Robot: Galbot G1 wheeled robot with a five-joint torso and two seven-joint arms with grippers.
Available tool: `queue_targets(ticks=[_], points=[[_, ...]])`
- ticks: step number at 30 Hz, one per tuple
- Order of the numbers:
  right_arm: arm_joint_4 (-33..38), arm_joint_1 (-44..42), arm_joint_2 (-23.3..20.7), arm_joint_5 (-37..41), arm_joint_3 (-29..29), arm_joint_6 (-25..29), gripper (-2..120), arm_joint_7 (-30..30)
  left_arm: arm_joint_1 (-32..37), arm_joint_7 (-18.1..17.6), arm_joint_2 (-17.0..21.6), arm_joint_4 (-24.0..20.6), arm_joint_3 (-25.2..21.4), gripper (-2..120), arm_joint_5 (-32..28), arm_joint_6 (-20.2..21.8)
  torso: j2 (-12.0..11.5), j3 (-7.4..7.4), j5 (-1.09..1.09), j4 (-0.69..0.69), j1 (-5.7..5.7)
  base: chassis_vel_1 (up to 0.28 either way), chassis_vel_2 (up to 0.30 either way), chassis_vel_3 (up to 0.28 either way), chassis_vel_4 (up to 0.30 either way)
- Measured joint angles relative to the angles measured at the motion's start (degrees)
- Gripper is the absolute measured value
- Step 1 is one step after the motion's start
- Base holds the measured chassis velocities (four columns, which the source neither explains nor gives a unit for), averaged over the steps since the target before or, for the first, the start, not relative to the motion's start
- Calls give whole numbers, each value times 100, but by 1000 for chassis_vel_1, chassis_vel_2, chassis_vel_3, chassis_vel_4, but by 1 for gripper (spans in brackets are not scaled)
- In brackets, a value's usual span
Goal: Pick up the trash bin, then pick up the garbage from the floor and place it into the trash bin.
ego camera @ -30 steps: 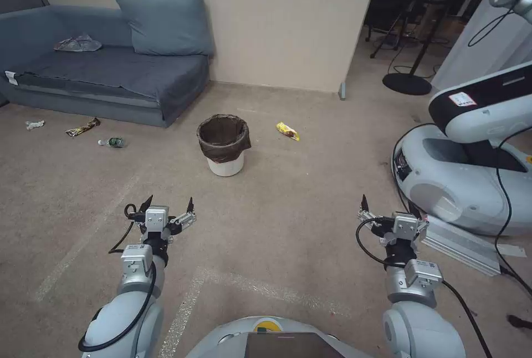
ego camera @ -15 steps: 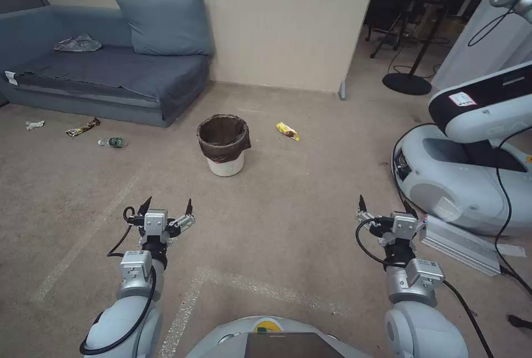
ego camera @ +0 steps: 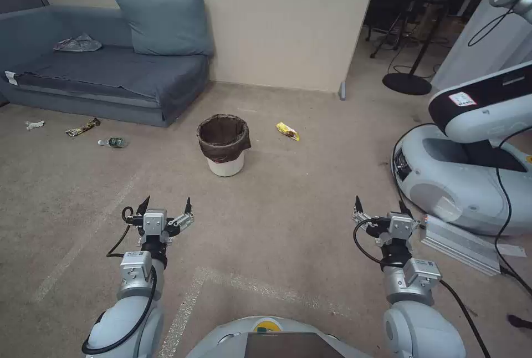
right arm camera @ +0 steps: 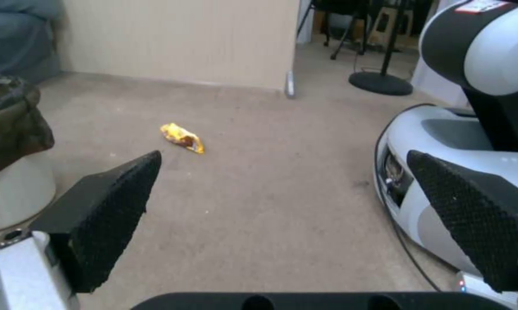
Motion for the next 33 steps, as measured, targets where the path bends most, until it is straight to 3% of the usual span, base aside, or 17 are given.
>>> queue_targets(ticks=[11, 33], points=[[-2, -2, -1, -27, 1, 6, 100, -11, -2, -1, 1, 28, -19, 100, -12, 3, 0, -1, 0, 0, 0, -43, 43, 39, -42], [-120, 7, -2, -110, -16, 96, 100, -15, -1, 0, -9, 88, -32, 100, -26, -22, 0, 0, 0, 0, 0, -125, 126, 130, -129]])
